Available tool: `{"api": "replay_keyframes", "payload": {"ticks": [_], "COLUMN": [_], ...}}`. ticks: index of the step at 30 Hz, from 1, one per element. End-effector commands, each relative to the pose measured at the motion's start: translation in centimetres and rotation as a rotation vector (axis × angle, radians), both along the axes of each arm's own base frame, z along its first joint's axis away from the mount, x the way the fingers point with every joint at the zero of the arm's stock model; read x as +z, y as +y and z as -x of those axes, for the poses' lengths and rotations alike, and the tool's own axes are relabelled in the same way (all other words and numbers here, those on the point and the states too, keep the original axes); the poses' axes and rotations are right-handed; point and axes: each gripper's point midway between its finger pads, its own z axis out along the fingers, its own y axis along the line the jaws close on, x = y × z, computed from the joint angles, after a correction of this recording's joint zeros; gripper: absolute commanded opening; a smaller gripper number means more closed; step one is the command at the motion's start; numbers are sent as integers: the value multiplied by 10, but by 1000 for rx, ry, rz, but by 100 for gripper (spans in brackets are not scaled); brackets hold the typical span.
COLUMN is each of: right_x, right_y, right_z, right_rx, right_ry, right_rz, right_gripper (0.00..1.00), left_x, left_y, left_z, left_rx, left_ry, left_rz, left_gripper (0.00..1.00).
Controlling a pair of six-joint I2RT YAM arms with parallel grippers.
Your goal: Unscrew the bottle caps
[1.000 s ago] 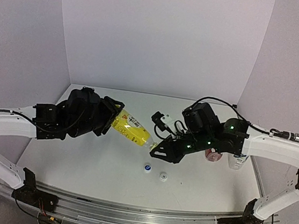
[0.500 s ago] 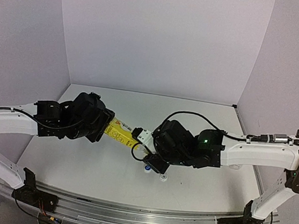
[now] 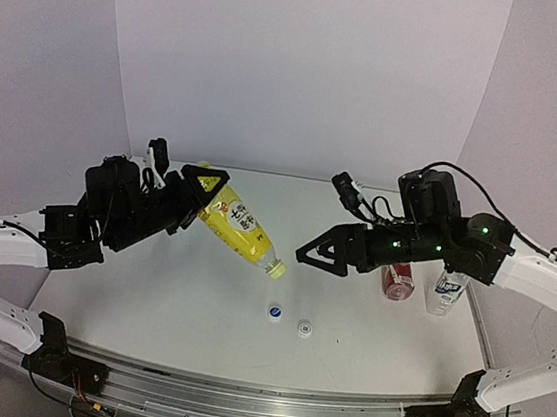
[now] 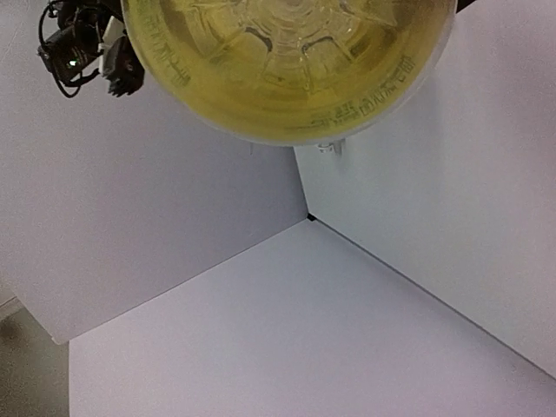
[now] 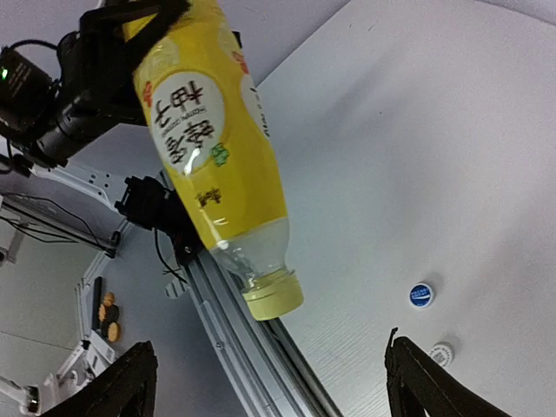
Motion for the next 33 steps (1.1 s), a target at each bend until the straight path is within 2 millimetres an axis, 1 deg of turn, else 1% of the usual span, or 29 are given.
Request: {"api": "replay_keyframes", "payload": {"ticks": [1, 4, 8, 11, 15, 19, 21, 24, 26, 31, 33], "right_x": [1, 0, 7, 6, 4, 11, 13, 15, 14, 12, 11], "right_y": [18, 24, 32, 35, 40, 44, 44, 42, 42, 42, 43], "right_z": [35, 34, 37, 38, 37, 42, 46, 53, 53, 55, 55], "right_rx": [184, 202, 262, 281, 298, 347, 374, 406, 403, 416, 414], "right_ry": [290, 304, 300, 298, 307, 324, 343, 359, 364, 378, 379], "right_rz": [-124, -137, -195, -210, -212, -248, -261, -279, -280, -281, -279], "right_gripper": [86, 83, 75, 75, 73, 63, 59, 59, 59, 59, 57], "left_x": [48, 53, 60, 66, 69, 67, 64, 58, 54, 50, 50], "left_y": [-13, -17, -18, -19, -24, -23, -21, -16, -15, -14, -13], "left_z": [12, 16, 23, 30, 40, 38, 34, 25, 21, 17, 16], "left_rx": [-166, -213, -251, -282, -350, -339, -316, -255, -232, -211, -202], "left_ry": [-223, -250, -274, -288, -285, -272, -261, -242, -231, -217, -218], "left_rz": [70, 105, 148, 187, 217, 224, 223, 214, 210, 217, 215], "left_gripper": [24, 23, 23, 23, 23, 23, 22, 21, 20, 20, 20]}}
